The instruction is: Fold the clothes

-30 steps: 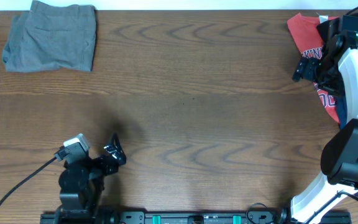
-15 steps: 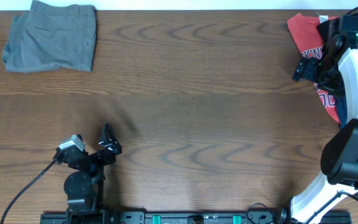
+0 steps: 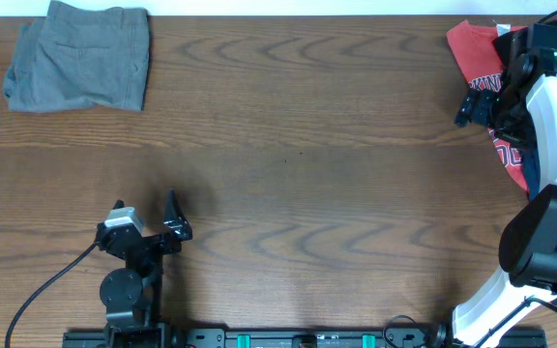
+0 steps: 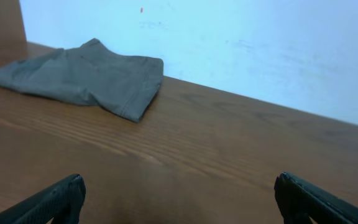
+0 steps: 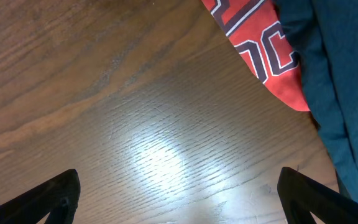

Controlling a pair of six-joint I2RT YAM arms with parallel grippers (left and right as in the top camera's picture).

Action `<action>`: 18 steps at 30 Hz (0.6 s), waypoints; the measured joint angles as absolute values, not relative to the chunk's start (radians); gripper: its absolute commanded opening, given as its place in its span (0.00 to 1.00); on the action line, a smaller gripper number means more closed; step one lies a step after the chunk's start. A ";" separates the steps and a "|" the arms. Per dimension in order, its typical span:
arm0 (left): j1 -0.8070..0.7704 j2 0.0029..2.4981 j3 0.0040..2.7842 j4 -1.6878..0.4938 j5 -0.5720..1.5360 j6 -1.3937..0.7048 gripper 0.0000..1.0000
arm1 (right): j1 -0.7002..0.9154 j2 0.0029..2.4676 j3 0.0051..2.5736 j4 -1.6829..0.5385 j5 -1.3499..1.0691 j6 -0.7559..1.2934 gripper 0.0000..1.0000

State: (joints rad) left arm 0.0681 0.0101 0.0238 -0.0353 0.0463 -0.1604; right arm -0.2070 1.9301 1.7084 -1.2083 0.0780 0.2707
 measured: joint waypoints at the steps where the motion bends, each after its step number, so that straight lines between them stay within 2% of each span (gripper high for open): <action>1: 0.068 0.010 0.024 -0.036 0.048 -0.150 0.98 | -0.207 1.930 1.708 -1.208 0.078 0.271 0.99; 18: 0.068 0.010 0.024 -0.036 0.053 -0.099 0.98 | -0.207 1.930 1.708 -1.208 0.078 0.271 0.99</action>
